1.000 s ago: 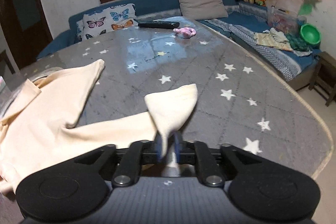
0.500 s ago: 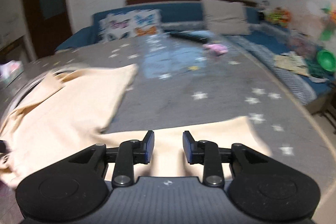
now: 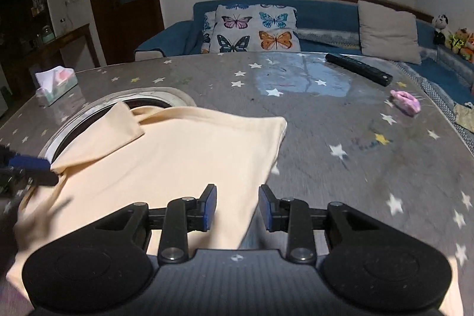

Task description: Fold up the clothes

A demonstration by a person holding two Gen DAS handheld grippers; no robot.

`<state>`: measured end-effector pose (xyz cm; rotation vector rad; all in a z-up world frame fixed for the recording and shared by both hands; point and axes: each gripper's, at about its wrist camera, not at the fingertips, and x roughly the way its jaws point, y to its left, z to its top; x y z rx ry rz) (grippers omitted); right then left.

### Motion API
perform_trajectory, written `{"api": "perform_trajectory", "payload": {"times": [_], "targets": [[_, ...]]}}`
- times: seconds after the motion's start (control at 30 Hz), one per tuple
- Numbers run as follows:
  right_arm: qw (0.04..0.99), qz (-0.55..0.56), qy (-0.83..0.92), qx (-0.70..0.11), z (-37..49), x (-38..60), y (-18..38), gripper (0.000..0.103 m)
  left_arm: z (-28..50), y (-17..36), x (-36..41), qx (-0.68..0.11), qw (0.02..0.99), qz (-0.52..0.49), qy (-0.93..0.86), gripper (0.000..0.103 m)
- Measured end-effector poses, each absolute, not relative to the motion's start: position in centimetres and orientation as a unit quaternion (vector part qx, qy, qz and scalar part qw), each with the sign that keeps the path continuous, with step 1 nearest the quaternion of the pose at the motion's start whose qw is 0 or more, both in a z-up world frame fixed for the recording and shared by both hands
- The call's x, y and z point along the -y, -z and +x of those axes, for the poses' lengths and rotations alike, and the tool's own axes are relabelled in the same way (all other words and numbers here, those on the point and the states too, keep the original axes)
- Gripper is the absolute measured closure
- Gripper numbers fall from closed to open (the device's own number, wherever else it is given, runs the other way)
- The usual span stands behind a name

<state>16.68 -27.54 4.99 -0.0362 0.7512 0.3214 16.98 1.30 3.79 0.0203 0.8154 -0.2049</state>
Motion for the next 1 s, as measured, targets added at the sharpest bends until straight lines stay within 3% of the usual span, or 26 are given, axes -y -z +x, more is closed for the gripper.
{"api": "perform_trajectory", "payload": {"times": [0.17,0.23,0.47,0.7,0.77,0.83,1.0], "targets": [[0.916,-0.028,-0.157,-0.369,19.8,27.1,-4.5,0.069,21.4,-3.2,-0.5,-0.386,0.916,0.042,0.1,0.065],[0.916,-0.03,-0.155,-0.369,20.7,26.9,-4.3,0.064,23.2,-2.8,0.2,-0.374,0.922,0.061,0.075,0.055],[0.915,-0.037,-0.155,-0.37,23.0,26.9,-3.8,0.06,28.1,-0.9,-2.4,-0.404,0.912,-0.021,0.064,0.049],[0.916,-0.038,-0.154,-0.37,23.9,27.3,-3.4,0.058,25.3,-1.9,-3.3,-0.391,0.889,-0.07,0.229,0.051],[0.916,-0.037,-0.154,-0.369,24.1,27.3,-3.3,0.057,25.0,-2.0,-3.4,-0.381,0.896,-0.056,0.221,0.052],[0.916,-0.036,-0.153,-0.368,24.2,27.4,-3.3,0.057,25.3,-2.3,-4.4,-0.369,0.909,-0.06,0.184,0.064],[0.916,-0.035,-0.151,-0.37,24.7,27.4,-3.1,0.058,27.9,-2.3,-6.9,-0.369,0.921,-0.084,0.092,0.066]]}}
